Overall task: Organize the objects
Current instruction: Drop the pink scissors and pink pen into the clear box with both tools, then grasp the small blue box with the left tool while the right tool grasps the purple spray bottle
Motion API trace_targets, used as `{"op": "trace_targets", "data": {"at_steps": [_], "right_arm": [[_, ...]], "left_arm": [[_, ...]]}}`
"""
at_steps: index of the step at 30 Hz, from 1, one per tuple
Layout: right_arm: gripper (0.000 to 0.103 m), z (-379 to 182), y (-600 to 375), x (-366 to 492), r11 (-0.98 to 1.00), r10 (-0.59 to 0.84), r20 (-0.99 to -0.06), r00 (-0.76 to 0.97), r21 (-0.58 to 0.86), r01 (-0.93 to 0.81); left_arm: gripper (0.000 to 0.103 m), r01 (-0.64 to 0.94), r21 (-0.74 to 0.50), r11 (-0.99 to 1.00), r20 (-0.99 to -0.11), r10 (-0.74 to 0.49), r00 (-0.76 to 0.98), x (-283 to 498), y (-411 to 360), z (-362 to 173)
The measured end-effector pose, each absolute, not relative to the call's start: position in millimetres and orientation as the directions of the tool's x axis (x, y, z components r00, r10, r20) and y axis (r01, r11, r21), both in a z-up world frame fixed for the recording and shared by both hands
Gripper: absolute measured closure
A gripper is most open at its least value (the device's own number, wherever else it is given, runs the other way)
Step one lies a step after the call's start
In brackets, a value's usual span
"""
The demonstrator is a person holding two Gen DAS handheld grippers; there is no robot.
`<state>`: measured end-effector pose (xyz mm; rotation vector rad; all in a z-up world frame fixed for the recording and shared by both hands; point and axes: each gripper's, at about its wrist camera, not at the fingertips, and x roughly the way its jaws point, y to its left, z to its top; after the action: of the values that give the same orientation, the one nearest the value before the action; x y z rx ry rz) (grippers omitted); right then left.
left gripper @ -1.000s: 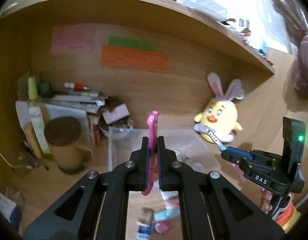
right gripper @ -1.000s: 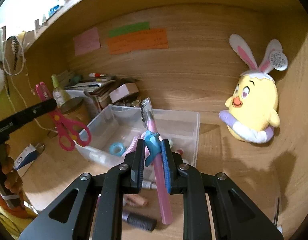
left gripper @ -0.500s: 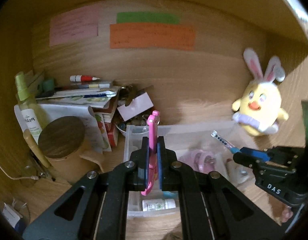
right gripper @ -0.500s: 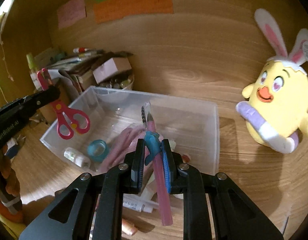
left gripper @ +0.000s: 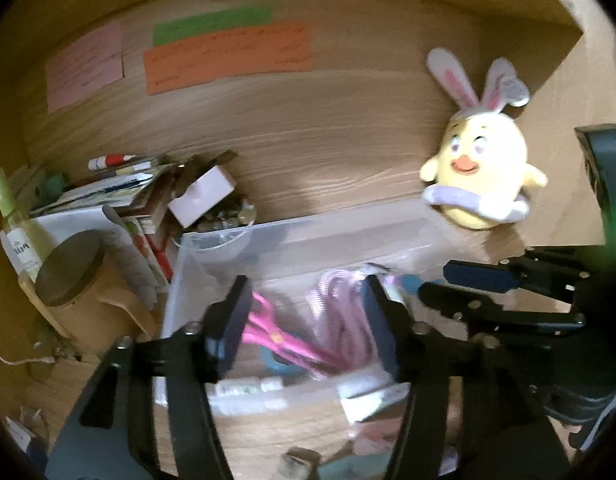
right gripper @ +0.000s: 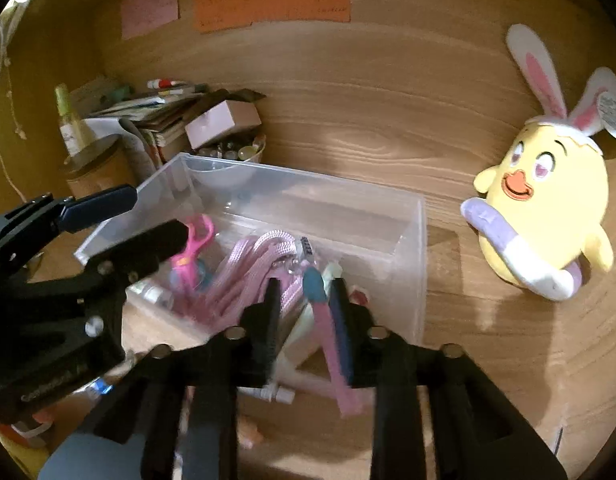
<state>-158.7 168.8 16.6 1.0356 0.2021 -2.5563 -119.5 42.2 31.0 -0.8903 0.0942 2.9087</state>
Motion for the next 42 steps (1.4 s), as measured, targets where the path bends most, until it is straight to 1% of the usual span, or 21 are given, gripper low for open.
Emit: {"op": "trace_targets", "data": {"at_steps": [2,6,8,11,13,15,22,26,28,31,33,35,37,38,39,41,42], "right_arm": [[0.066,22.2,174.4,-147.9,-0.920,-0.291,-0.681,-0.672,0.008,0.391],[0.061,30.8,182.4,-125.9,-0.917,-0.305,-0.662,-0.685,0.008,0.400],[0.055,32.9,184.6,-116.8,-0.913,-0.319,-0.656,-0.684,0.019,0.408],[0.048,33.8,187.0,-98.2,-0.904,-0.334,-0.650,-0.683,0.016,0.428],[0.043,31.5,187.8,-90.3,-0.898,-0.345,-0.651,-0.676,0.018,0.440],[0.042,24.7,188.3,-81.6,-0.890,-0.355,-0.663,-0.659,0.026,0.454],[0.041,-15.8,181.8,-69.2,-0.864,-0.362,-0.744,-0.561,0.042,0.502],[0.041,-37.4,175.0,-75.1,-0.853,-0.353,-0.788,-0.505,0.049,0.520],[0.041,-43.5,174.5,-77.1,-0.845,-0.377,-0.798,-0.471,0.087,0.528],[0.041,-48.2,173.2,-71.1,-0.835,-0.378,-0.808,-0.451,0.088,0.542],[0.044,-49.6,171.2,-63.1,-0.825,-0.382,-0.811,-0.443,0.083,0.559],[0.053,-50.9,169.3,-56.7,-0.811,-0.394,-0.813,-0.428,0.089,0.578],[0.054,-51.4,166.4,-53.3,-0.805,-0.399,-0.814,-0.423,0.090,0.586],[0.058,-51.6,165.4,-53.3,-0.804,-0.402,-0.814,-0.420,0.094,0.587],[0.060,-52.6,163.8,-53.6,-0.804,-0.404,-0.815,-0.415,0.100,0.586],[0.073,-51.7,161.8,-53.3,-0.806,-0.406,-0.813,-0.417,0.103,0.583],[0.076,-51.8,161.3,-52.9,-0.805,-0.412,-0.813,-0.412,0.113,0.582]], "left_arm": [[0.042,-0.145,-0.003,-0.989,-0.565,0.121,-0.816,-114.9,43.4,34.5],[0.034,-0.168,-0.055,-0.984,-0.568,0.169,-0.806,-102.1,40.0,40.5],[0.032,-0.173,-0.079,-0.982,-0.570,0.187,-0.800,-94.0,35.5,42.0],[0.024,-0.170,-0.102,-0.980,-0.577,0.197,-0.793,-81.0,26.8,41.4],[0.015,-0.161,-0.110,-0.981,-0.581,0.195,-0.790,-72.2,20.1,39.5],[0.014,-0.144,-0.111,-0.983,-0.595,0.182,-0.783,-63.5,12.5,34.4],[0.014,-0.108,-0.115,-0.987,-0.677,0.157,-0.719,-38.9,-7.0,1.3],[0.014,-0.087,-0.129,-0.988,-0.746,0.155,-0.648,-33.1,-14.1,-26.8],[0.014,-0.080,-0.137,-0.987,-0.770,0.157,-0.618,-31.4,-15.5,-37.7],[0.014,-0.065,-0.133,-0.989,-0.790,0.146,-0.596,-26.3,-19.7,-49.5],[0.014,-0.065,-0.131,-0.989,-0.792,0.144,-0.593,-23.7,-21.1,-52.3],[0.014,-0.067,-0.127,-0.990,-0.798,0.142,-0.586,-21.0,-21.2,-55.4],[0.014,-0.067,-0.114,-0.991,-0.797,0.132,-0.589,-21.7,-19.9,-56.7],[0.014,-0.069,-0.103,-0.992,-0.798,0.124,-0.590,-22.6,-18.1,-57.3],[0.017,-0.070,-0.096,-0.993,-0.797,0.119,-0.592,-23.6,-16.9,-57.5],[0.023,-0.079,-0.086,-0.993,-0.792,0.116,-0.599,-26.2,-12.8,-57.4],[0.030,-0.084,-0.081,-0.993,-0.790,0.115,-0.602,-26.9,-11.3,-57.1]]}}
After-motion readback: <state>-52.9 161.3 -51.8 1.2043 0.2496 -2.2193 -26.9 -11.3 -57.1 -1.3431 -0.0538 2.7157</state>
